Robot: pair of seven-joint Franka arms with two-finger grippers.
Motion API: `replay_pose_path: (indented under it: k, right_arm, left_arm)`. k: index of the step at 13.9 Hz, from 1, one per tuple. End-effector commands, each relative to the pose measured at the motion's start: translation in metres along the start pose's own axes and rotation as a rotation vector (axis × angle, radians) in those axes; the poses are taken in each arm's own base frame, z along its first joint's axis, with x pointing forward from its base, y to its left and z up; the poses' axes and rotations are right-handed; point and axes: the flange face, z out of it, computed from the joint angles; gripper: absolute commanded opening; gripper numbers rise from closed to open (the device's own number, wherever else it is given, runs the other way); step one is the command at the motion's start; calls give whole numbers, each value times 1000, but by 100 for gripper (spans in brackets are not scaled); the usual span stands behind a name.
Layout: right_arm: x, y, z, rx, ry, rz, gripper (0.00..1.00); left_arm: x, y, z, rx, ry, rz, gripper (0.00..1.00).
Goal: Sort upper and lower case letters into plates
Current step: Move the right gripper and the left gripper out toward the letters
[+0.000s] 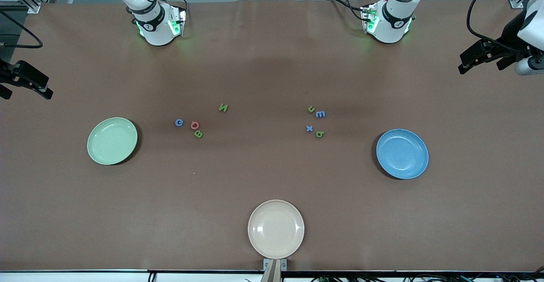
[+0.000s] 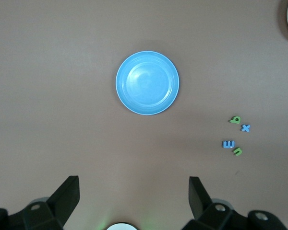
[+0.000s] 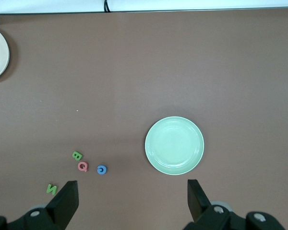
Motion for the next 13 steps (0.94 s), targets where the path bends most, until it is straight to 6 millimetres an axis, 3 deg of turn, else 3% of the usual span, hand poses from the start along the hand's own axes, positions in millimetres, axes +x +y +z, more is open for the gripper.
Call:
replay_pose_path:
  k: [1, 4, 7, 10, 13]
  right_arm:
    - [1, 1, -2, -14, -2, -9, 100]
    - [1, 1, -2, -14, -2, -9, 100]
    - [1, -1, -2, -14, -2, -10, 100]
    - [3, -10, 7, -9, -19, -14, 100]
    - [10, -31, 25, -3, -51, -62, 100]
  left_arm:
    - [-1, 1, -2, 5, 3, -8, 100]
    - [5, 0, -8, 1, 17, -11, 100]
    - [10, 5, 5, 4, -14, 0, 100]
    - [8, 38, 39, 11, -74, -19, 100]
    - [-1, 94, 93, 27, -67, -136, 100]
